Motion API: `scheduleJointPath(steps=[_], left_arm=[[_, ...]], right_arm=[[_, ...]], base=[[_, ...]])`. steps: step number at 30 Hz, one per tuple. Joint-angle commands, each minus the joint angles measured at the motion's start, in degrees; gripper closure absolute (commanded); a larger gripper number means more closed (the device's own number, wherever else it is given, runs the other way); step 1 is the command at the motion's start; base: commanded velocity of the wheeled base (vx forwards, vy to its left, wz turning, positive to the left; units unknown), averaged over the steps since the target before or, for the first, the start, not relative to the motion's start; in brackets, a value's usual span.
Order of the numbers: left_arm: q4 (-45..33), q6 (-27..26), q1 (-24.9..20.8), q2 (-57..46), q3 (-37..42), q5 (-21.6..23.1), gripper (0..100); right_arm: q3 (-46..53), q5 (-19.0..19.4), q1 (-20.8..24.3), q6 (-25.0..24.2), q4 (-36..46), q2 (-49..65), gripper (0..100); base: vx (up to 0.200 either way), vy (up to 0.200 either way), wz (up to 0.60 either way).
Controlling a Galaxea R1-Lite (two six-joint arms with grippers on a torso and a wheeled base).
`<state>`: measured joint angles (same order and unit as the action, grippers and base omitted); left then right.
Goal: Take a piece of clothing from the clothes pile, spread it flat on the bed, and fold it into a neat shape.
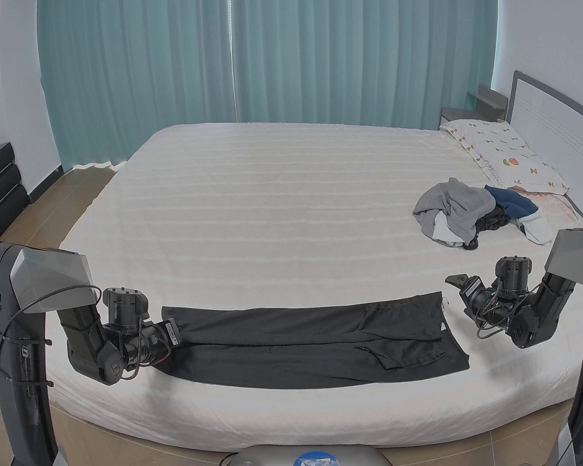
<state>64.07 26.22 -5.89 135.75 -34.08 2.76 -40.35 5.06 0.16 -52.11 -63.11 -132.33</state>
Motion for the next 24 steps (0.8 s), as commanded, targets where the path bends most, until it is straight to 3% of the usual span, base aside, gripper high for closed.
scheduleJointPath(steps=[1,7,14,24], left_arm=[[0.0,0.1,0.1,0.2,-0.3,0.1,100],[0.0,1.1,0.1,0.1,-0.8,0.1,100],[-0.2,6.9,-1.7,-2.4,-3.2,-0.9,100],[-0.9,7.1,-4.9,-5.9,-2.6,-3.7,100]], right_arm=[[0.0,0.0,0.0,-0.1,0.0,0.1,0],[0.0,0.0,0.0,-0.6,0.0,0.1,0],[0.0,0.0,0.0,-0.8,0.0,0.3,0],[0.1,0.0,0.0,-1.5,0.0,0.4,0]], base=[[0.000,0.000,0.00],[0.000,0.000,0.00],[0.000,0.000,0.00],[0.000,-0.200,0.00]])
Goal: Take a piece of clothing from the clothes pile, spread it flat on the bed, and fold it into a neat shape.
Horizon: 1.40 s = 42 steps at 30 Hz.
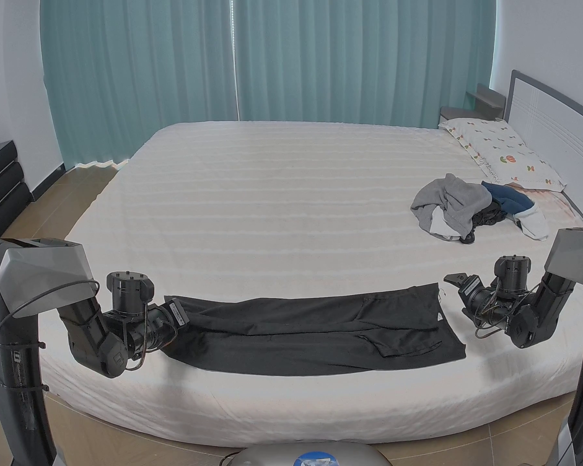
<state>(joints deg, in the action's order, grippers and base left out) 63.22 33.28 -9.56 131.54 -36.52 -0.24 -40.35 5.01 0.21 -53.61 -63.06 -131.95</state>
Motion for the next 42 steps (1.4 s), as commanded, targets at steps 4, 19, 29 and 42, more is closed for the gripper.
scheduleJointPath(steps=[4,19,29,42], left_arm=[[-0.6,0.0,-2.2,-3.0,-0.7,-2.8,100],[-22.4,0.1,-12.1,-9.6,-11.6,-7.2,100],[-34.3,0.1,-18.3,-8.2,-21.3,-9.9,100],[-44.2,0.5,-24.5,-1.1,-35.1,-12.9,100]], right_arm=[[0.4,0.1,0.0,-0.1,0.0,0.1,0],[1.2,0.9,0.8,-0.1,0.0,-1.2,0],[2.0,2.7,1.5,-0.1,0.0,-2.3,0],[2.2,2.5,2.6,0.0,0.0,-3.0,0]], base=[[0.000,-0.200,0.00],[0.000,-0.200,0.00],[0.000,-0.200,0.00],[0.000,-0.185,0.00]])
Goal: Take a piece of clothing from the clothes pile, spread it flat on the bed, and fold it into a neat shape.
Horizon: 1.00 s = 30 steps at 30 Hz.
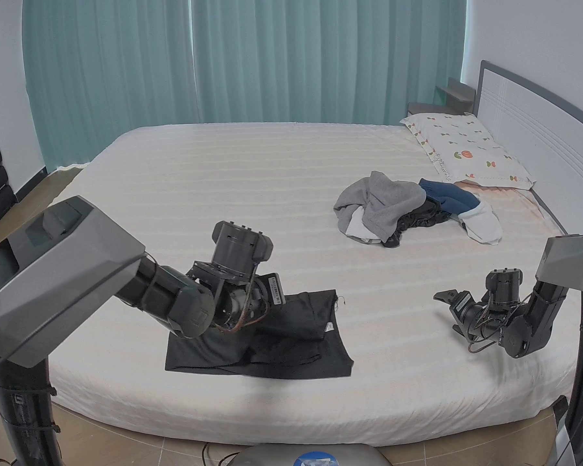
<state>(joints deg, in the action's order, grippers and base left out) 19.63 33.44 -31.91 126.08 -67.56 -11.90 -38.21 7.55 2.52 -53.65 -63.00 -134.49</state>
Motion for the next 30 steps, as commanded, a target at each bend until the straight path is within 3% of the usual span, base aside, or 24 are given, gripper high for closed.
scheduleJointPath(steps=[1,9,10,24,30], left_arm=[[-0.6,0.6,-2.4,5.1,-4.9,-1.9,100],[-0.9,4.0,-3.2,9.1,-8.4,-4.1,100],[-0.9,4.0,-3.2,9.2,-8.4,-4.1,0],[-0.6,8.3,-3.5,5.5,-4.9,-4.3,0],[0.2,12.4,0.2,-2.0,5.2,-1.2,0]], right_arm=[[0.1,-0.1,0.3,0.0,0.0,-0.5,0],[0.1,-0.1,0.4,0.1,0.0,-0.5,0],[0.1,-0.1,0.4,0.1,0.0,-0.5,0],[0.1,-0.2,0.4,0.1,0.0,-0.5,0],[0.1,-0.2,0.4,0.1,0.0,-0.5,0]], base=[[0.000,0.000,0.00],[0.000,0.000,0.00],[0.000,0.000,0.00],[0.000,0.000,0.00],[0.000,0.000,0.00]])
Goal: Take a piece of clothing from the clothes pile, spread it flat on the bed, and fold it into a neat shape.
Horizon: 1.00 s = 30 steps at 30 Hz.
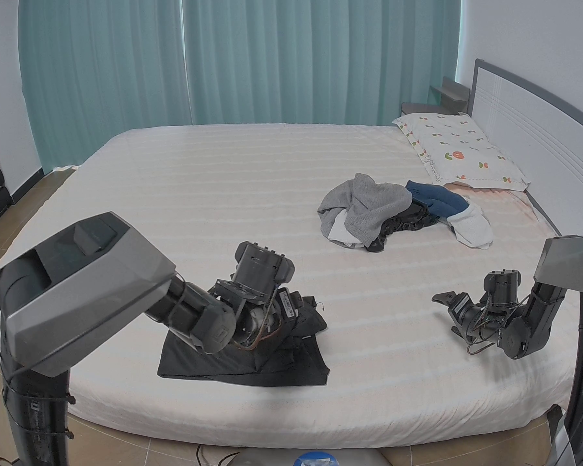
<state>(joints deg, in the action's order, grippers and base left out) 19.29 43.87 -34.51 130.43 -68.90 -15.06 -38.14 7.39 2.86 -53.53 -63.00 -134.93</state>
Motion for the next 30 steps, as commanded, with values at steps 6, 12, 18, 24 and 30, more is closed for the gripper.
scheduleJointPath(steps=[6,12,18,24,30], left_arm=[[3.7,8.2,6.9,-9.9,15.8,6.0,0],[17.7,10.8,11.2,-10.5,29.1,14.7,0],[24.7,13.3,13.6,-8.4,31.3,15.0,0],[25.0,13.3,15.0,-7.9,31.3,15.7,0],[25.0,13.5,15.5,-7.2,30.6,15.6,0]], right_arm=[[0.0,0.0,0.0,0.0,0.0,-0.1,0],[0.0,0.0,0.0,0.0,0.0,-0.1,0],[0.0,0.0,0.0,0.0,0.0,-0.1,0],[0.0,-0.1,0.1,0.1,0.1,0.0,0],[0.0,-0.2,1.1,0.1,0.1,0.1,0]], base=[[0.000,0.000,0.00],[0.000,0.000,0.00],[-0.033,0.000,0.00],[-0.167,0.000,0.00],[0.000,0.000,0.00]])
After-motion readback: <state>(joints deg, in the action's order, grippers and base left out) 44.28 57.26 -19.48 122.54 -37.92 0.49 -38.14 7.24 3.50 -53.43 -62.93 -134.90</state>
